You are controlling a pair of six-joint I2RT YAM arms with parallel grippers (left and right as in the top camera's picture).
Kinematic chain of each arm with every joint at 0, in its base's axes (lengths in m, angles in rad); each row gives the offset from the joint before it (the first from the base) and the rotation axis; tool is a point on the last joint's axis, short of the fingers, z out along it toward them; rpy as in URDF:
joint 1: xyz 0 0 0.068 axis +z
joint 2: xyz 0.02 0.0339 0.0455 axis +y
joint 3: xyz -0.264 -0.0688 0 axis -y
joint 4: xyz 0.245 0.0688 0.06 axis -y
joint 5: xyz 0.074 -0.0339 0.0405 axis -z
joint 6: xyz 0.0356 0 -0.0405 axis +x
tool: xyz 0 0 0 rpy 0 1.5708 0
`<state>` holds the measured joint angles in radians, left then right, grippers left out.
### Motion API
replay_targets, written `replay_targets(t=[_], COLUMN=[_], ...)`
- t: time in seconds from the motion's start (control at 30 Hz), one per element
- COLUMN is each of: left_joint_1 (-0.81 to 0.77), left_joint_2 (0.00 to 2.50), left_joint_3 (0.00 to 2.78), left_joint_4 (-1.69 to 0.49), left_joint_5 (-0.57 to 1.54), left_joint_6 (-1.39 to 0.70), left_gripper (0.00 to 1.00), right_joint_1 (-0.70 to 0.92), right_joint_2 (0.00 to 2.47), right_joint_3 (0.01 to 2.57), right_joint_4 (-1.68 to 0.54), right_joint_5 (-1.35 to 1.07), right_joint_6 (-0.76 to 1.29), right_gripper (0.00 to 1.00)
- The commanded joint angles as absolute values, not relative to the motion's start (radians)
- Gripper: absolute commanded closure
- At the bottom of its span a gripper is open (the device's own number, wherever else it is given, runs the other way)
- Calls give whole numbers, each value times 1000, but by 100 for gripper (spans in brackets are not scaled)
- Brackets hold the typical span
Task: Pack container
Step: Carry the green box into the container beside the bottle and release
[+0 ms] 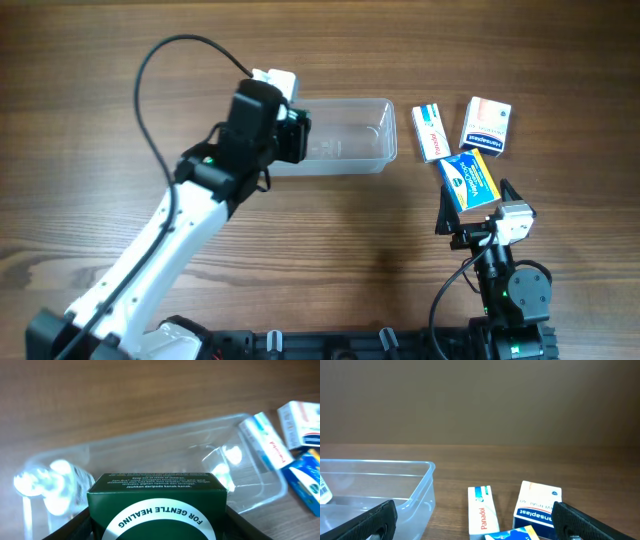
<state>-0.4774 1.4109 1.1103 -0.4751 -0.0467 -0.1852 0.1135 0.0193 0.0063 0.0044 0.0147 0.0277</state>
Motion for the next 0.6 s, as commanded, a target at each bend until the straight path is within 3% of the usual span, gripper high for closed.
replay_targets(t=[0.0,0.57], left_joint_1=[-514,-508], left_joint_2=[1473,1623], left_joint_3=[1128,1128], left_joint_4=[-487,-523], left_joint_5=[-165,-305], left_joint_6=[-313,-352], left_gripper=[54,53], right_joint_1=[117,117], right_joint_2=[11,11], right_joint_3=[5,5], right_joint_4=[8,8], right_joint_5=[2,2], right_joint_6=[18,19], right_gripper=[0,0])
